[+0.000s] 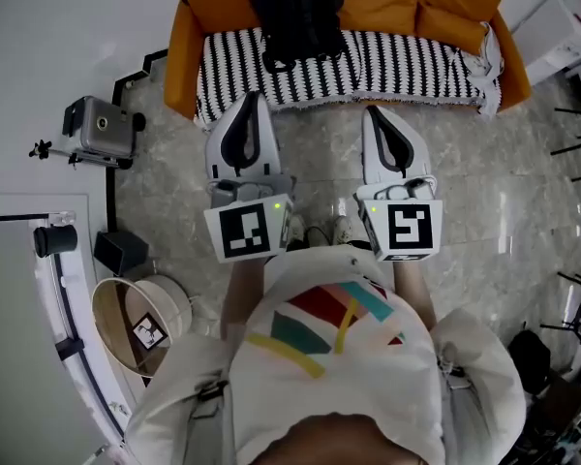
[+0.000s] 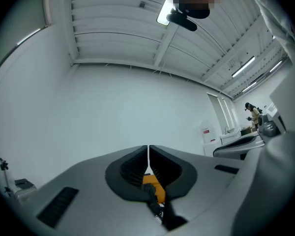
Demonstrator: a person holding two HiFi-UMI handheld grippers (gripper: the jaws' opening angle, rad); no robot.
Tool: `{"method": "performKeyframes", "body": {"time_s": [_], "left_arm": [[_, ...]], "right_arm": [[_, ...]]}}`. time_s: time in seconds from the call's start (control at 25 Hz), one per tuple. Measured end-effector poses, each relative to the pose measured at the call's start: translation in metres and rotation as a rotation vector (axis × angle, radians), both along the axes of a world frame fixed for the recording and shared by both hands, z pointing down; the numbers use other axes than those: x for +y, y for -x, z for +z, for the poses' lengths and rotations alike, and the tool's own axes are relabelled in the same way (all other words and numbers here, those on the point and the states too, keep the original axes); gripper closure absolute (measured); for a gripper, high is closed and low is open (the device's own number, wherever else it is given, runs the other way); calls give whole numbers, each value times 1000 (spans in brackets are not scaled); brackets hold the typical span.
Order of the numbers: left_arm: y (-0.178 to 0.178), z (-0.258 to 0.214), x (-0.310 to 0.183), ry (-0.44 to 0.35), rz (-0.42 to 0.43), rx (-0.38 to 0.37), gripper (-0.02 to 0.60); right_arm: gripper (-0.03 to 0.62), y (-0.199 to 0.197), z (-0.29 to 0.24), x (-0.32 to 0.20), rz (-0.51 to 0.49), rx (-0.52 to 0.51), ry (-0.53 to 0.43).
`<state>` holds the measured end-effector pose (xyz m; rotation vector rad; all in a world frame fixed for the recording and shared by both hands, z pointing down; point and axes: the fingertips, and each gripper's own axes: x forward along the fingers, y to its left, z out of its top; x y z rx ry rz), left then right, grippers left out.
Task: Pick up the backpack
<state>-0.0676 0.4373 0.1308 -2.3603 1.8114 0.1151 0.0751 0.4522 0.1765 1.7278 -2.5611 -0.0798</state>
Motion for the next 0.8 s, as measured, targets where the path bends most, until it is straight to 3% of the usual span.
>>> {"method": "performKeyframes", "body": {"time_s": [0.32, 0.52, 0.8], "left_arm": [[-10, 11, 5, 1, -69, -3, 560], [-23, -1, 3, -41, -81, 3, 561], [-33, -18, -1, -90, -85, -8, 560]], "right_arm": [[589, -20, 17, 13, -82, 28, 17], [589, -50, 16, 11, -52, -6, 35], [589, -66, -2, 2, -36, 21, -24]]}}
